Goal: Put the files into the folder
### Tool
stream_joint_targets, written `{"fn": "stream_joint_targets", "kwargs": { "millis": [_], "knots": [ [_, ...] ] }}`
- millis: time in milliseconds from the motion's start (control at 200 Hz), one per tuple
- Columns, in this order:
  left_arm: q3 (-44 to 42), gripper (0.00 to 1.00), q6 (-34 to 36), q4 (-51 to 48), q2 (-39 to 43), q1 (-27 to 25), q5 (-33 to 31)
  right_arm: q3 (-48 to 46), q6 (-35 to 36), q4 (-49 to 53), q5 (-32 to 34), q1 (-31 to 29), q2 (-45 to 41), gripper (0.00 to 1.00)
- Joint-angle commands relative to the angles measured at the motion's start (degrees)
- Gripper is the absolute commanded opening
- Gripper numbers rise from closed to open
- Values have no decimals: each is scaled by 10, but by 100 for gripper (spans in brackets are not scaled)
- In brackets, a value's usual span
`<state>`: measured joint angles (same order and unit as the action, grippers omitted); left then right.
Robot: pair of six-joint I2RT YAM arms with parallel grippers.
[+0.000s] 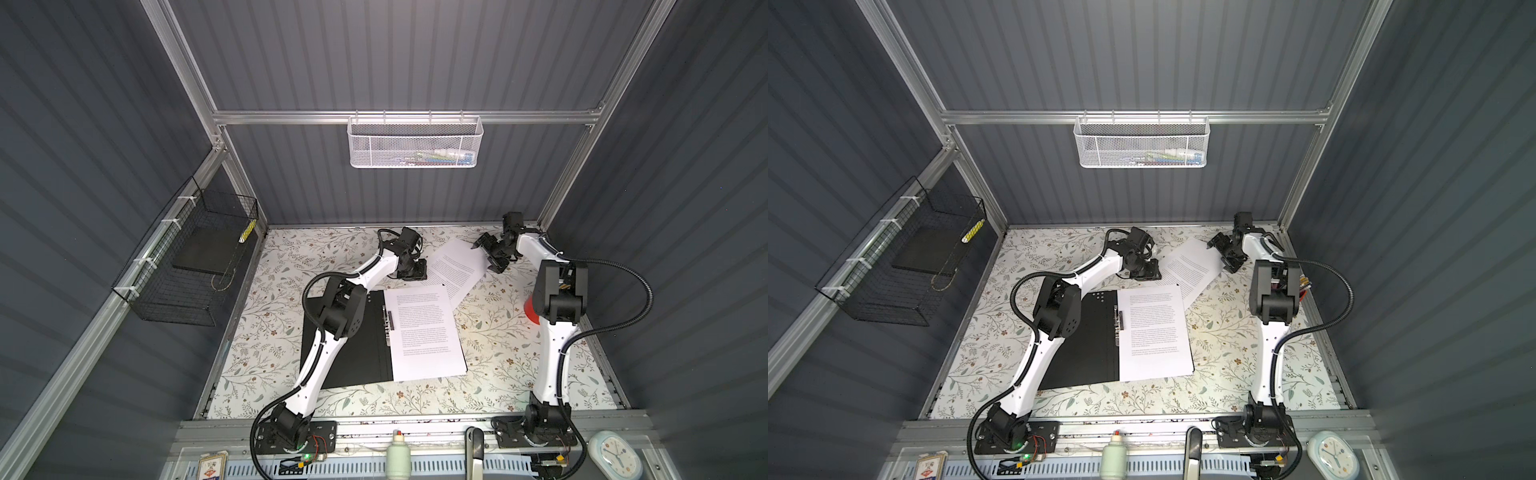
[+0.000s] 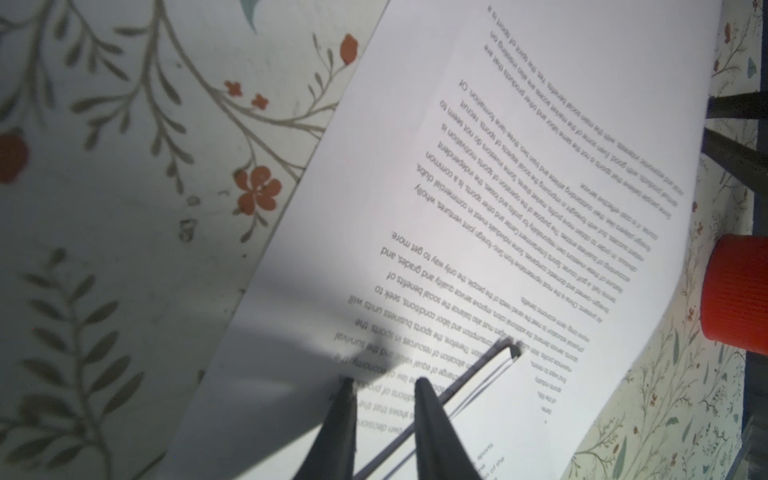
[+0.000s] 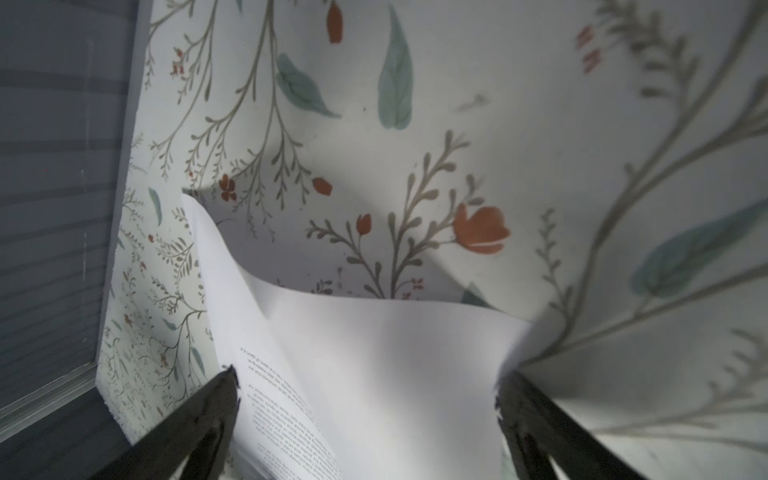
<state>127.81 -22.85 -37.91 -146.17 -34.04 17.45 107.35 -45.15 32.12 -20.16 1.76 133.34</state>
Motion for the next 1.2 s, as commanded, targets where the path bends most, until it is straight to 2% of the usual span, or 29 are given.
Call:
{"fn": "stream_joint_targets", "kwargs": {
  "millis": [0, 160, 375, 585, 650, 950, 1011, 1111, 1196],
  "knots": [
    [-5, 27, 10, -57, -28, 2, -1, -49, -8, -10, -52, -20, -11, 99],
    [-9, 27, 5, -55, -30, 2, -2, -133, -9, -77, -94, -36, -68, 99],
    [-10, 27, -3, -56, -33, 5, -1, -286, -60, -218, -126, -43, -156, 99],
    [-13, 26, -4, -57, -33, 8, 3, -332, -54, -254, -90, -60, -187, 99],
    [-18, 26, -6, -53, -30, 9, 6, -350, -61, -268, -67, -65, -193, 95],
    [-25, 26, -11, -45, -25, 14, 10, -400, -101, -313, 3, -82, -205, 56],
    [-25, 26, -11, -44, -26, 15, 10, -408, -106, -318, 36, -86, -211, 50],
    [-23, 26, -11, -42, -25, 16, 30, -425, -111, -331, 54, -93, -220, 32],
    [-16, 27, -9, -40, -21, 16, 35, -434, -107, -340, 64, -97, -225, 13]
  ]
}}
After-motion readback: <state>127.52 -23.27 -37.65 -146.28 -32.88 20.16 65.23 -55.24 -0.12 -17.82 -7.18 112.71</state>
